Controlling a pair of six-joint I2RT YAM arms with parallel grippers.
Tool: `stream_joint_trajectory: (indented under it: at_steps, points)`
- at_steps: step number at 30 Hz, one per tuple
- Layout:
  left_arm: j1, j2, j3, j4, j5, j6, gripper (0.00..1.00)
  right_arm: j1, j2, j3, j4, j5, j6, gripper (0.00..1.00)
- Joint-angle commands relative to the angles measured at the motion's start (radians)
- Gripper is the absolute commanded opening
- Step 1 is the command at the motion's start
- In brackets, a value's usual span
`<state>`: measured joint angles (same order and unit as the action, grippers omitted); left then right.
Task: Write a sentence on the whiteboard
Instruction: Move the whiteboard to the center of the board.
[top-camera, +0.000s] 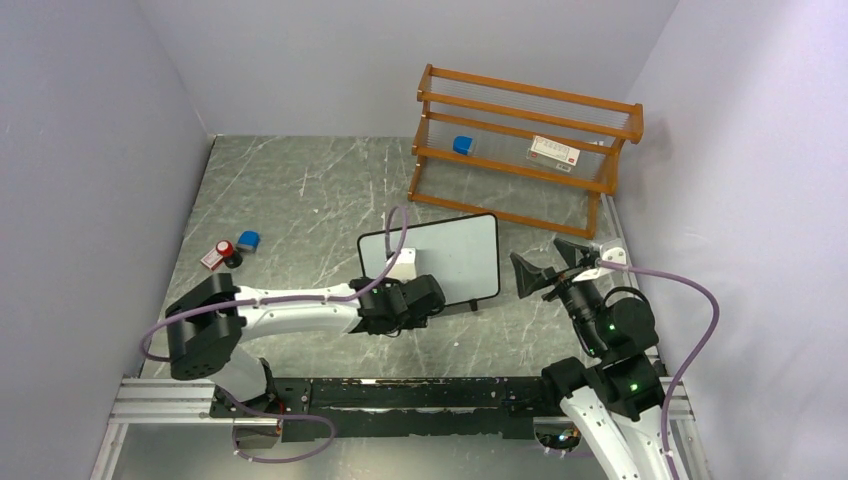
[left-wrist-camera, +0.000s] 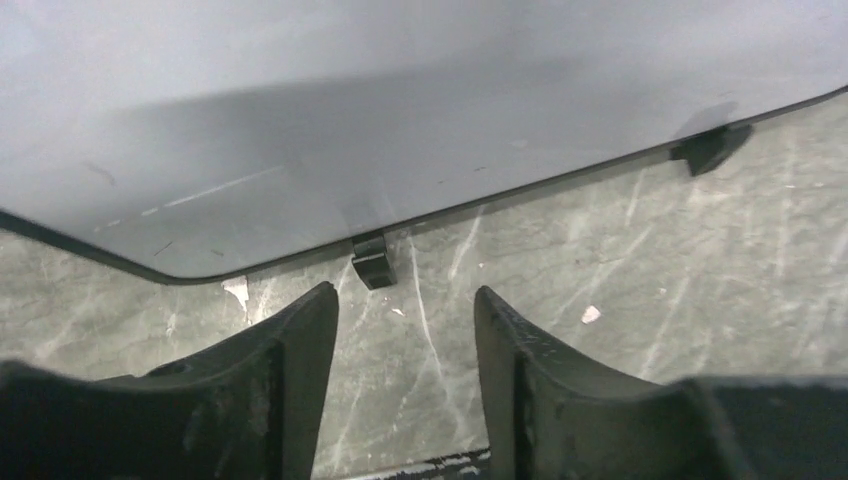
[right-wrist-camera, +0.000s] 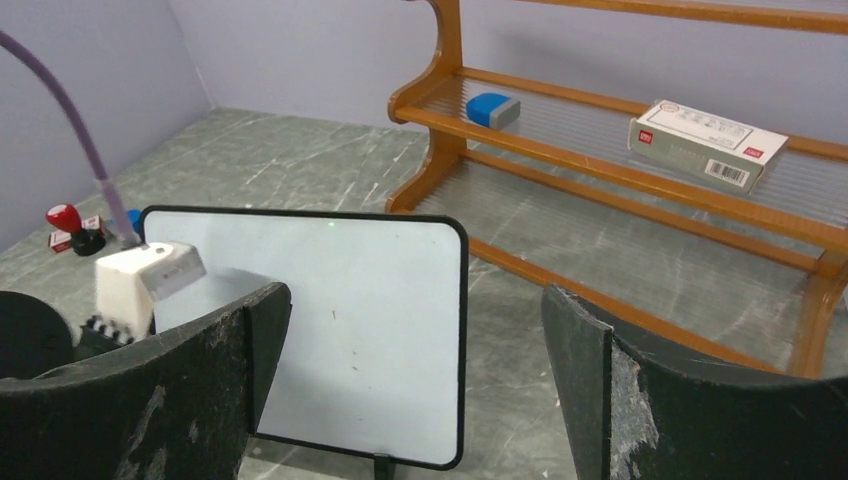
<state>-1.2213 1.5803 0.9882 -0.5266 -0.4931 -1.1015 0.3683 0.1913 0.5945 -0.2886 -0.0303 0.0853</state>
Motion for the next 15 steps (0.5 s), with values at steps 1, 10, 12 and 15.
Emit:
stream_joint_trajectory:
  at_steps: [1, 10, 12, 15]
  points:
    - [-0.011, -0.098, 0.010, -0.056, -0.027, 0.012, 0.62, 0.003, 0.041, 0.034, -0.005, 0.039, 0.021, 1.00]
    - [0.102, -0.292, 0.138, -0.129, -0.062, 0.331, 0.93, 0.004, 0.335, 0.258, -0.193, 0.119, 0.089, 1.00]
    - [0.183, -0.331, 0.147, -0.093, 0.032, 0.433, 0.93, 0.003, 0.403, 0.292, -0.241, 0.134, 0.107, 1.00]
    - [0.276, -0.373, 0.189, -0.109, 0.079, 0.524, 0.96, 0.003, 0.460, 0.324, -0.289, 0.184, 0.145, 1.00]
